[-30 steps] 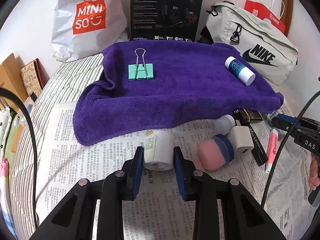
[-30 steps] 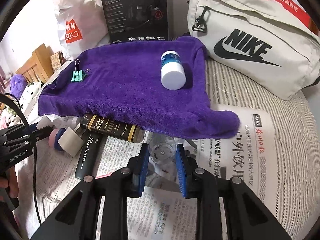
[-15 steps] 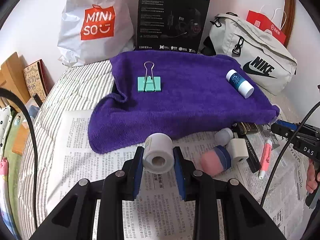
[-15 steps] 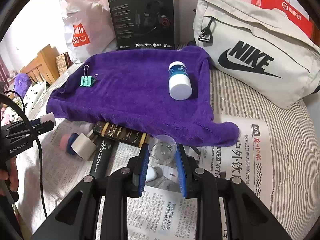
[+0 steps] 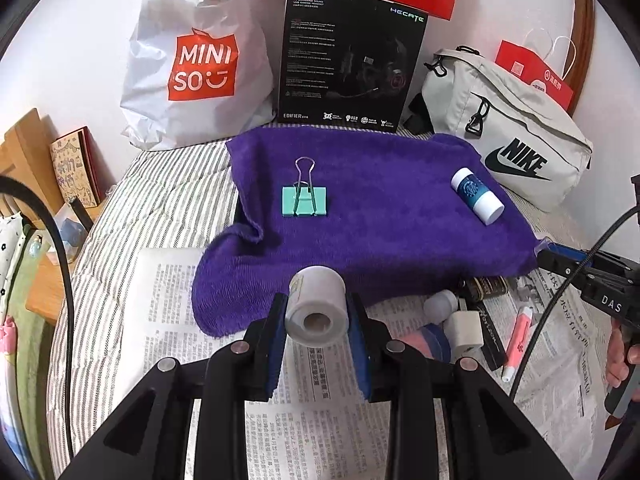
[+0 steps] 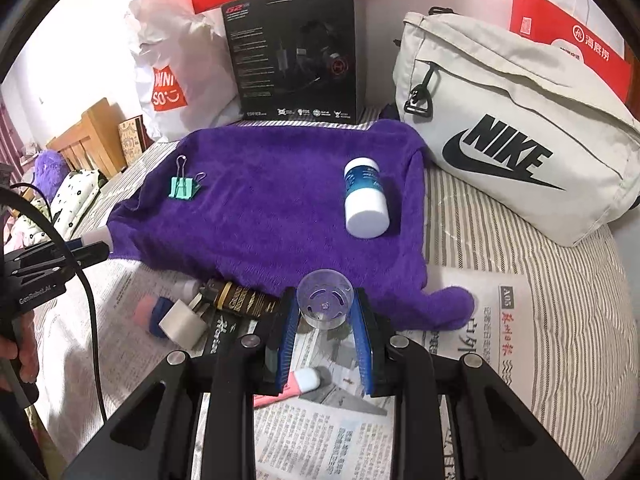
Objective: Organize rigid objects
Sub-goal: 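Place the tape roll beside the clip with the left gripper while the right sets the cup beside the bottle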
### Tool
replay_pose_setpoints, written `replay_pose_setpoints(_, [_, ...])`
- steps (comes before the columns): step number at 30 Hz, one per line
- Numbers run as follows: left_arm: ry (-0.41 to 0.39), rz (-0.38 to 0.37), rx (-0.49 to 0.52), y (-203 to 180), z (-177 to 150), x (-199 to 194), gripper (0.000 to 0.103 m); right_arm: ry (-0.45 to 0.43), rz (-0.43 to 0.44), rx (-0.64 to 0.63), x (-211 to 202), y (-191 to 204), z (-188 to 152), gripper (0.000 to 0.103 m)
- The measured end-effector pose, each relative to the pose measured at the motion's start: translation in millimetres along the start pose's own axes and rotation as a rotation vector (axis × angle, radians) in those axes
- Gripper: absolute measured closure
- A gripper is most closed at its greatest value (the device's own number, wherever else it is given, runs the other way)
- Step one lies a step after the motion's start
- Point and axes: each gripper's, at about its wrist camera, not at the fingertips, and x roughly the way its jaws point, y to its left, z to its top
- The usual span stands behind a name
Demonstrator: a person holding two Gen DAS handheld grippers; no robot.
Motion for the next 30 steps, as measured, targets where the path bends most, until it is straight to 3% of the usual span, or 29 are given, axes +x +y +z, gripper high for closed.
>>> replay_pose_setpoints(10, [-0.002, 0.009, 0.015, -0.5, 25.8, 9.5, 0.075, 0.040, -0.024, 0.012, 33.3, -15.9, 26.9, 0.076])
replay_pose_setpoints(30, [0.049, 0.013, 0.013, 2.4, 52.4, 61.6, 0.075, 0.116, -0.028, -0.047, 82.5, -12.5, 37.5, 0.076])
